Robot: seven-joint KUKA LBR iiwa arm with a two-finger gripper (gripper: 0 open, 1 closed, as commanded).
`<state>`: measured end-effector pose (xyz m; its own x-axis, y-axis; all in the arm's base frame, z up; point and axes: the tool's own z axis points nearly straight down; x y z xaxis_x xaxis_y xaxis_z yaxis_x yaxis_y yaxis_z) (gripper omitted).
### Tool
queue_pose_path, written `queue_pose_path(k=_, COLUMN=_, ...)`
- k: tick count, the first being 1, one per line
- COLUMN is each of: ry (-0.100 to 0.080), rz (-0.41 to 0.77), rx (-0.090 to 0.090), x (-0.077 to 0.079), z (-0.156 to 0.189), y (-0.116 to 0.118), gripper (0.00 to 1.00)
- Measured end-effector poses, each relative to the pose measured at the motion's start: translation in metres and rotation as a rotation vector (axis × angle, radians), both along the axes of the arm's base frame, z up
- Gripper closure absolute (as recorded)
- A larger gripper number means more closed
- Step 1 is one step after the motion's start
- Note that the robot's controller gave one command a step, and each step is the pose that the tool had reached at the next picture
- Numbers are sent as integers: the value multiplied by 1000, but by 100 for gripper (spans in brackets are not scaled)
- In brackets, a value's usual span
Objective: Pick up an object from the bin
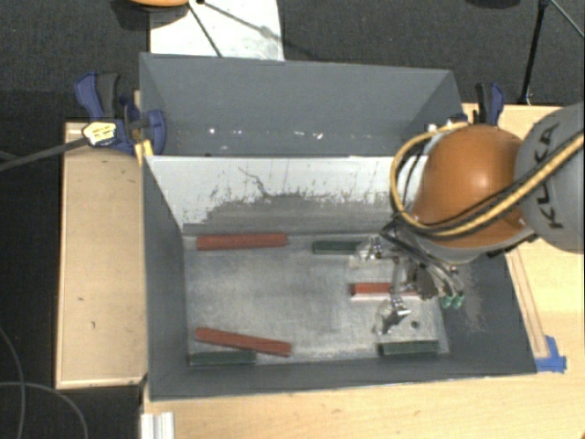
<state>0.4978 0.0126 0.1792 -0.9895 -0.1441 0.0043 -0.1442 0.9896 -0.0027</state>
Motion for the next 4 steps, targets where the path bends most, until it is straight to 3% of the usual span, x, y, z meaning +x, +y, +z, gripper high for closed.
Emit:
queue_pose_path(k=1, ry=-10, rz=173, rx=6, x=49, z=-10, y=-25, gripper=0)
queue_pose_path(k=2, ry=-12, rz=17, rx=4, x=12, z=-105, y=-50, gripper=100)
queue_pose_path(k=3, ry=-12, rz=17, rx=4, x=12, z=-105, y=-50, gripper=100)
queue_pose_path(k=4, ry=-7, rz=93, rx=4, x=40, z=36, y=-56, gripper=100)
